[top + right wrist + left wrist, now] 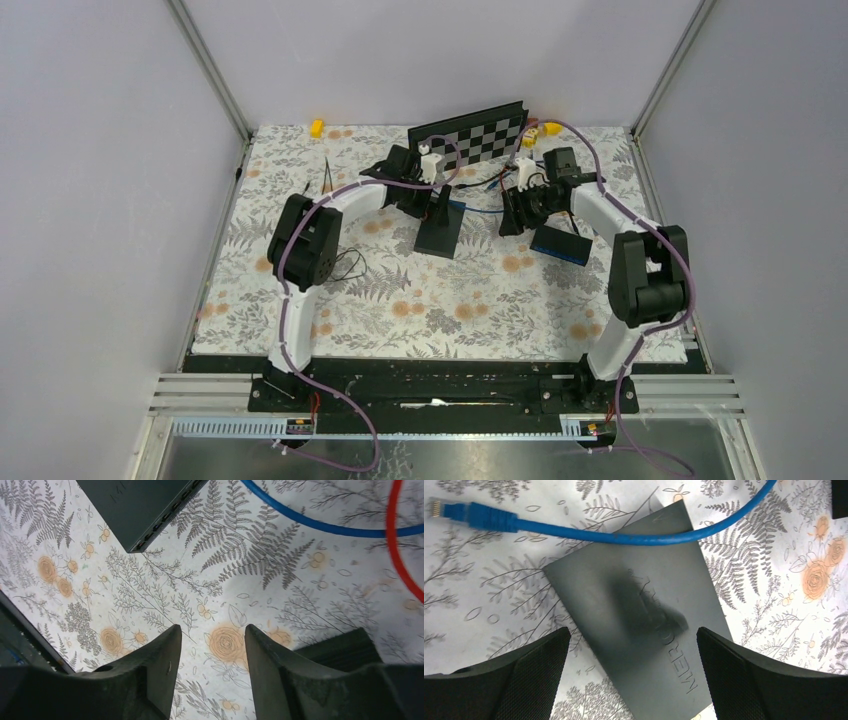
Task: Pull the plug from the switch port
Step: Move the switch port to the center of the board.
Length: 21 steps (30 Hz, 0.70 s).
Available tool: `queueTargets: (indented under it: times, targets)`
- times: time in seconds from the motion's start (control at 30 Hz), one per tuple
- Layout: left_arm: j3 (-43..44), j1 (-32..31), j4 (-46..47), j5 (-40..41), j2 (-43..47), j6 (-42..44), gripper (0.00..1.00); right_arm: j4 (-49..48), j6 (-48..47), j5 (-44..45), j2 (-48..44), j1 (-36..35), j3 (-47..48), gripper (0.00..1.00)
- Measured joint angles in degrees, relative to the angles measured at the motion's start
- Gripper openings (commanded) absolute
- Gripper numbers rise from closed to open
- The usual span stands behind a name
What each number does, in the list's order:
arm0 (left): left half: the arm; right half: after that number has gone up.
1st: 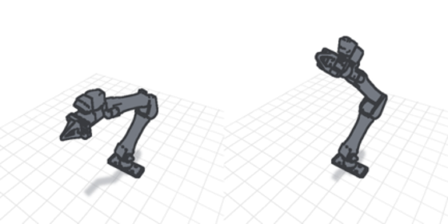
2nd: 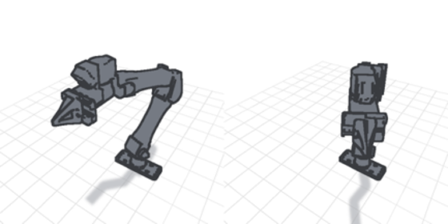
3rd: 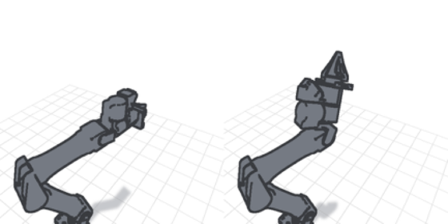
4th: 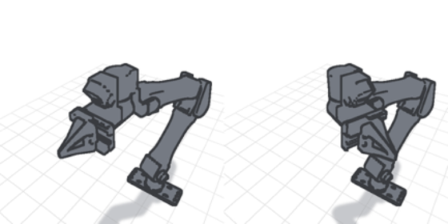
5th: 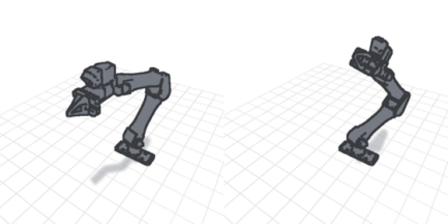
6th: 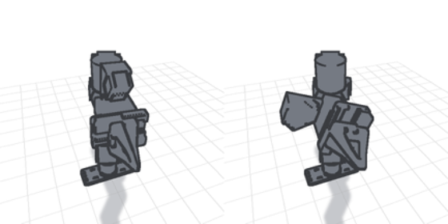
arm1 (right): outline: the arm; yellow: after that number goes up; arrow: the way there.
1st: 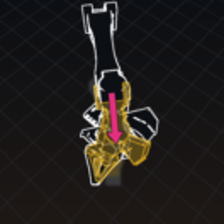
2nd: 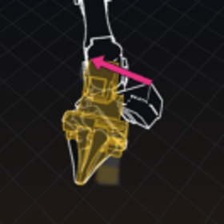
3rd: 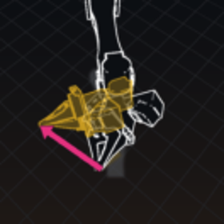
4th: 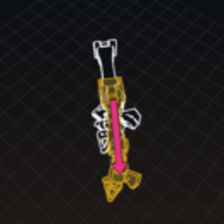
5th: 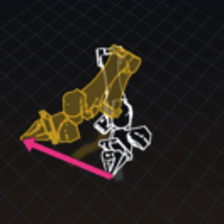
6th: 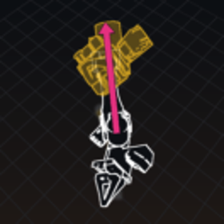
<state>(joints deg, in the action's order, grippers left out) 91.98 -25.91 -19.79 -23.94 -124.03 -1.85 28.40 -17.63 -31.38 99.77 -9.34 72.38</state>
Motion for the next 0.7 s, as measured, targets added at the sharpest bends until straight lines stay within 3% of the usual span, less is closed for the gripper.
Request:
queueTargets:
  times: [0.4, 0.7]
  targets:
    - [0.9, 0.1, 2.7, -10.5, -2.6, 1.6, 0.93, -0.5, 0.9, -4.2, 5.7, 0.0, -1.2, 0.51]
    - [-0.4, -5.3, -2.0, -13.2, -1.4, 16.2, 0.92, -0.5, 0.3, -4.2, 5.4, 0.0, -1.6, 0.52]
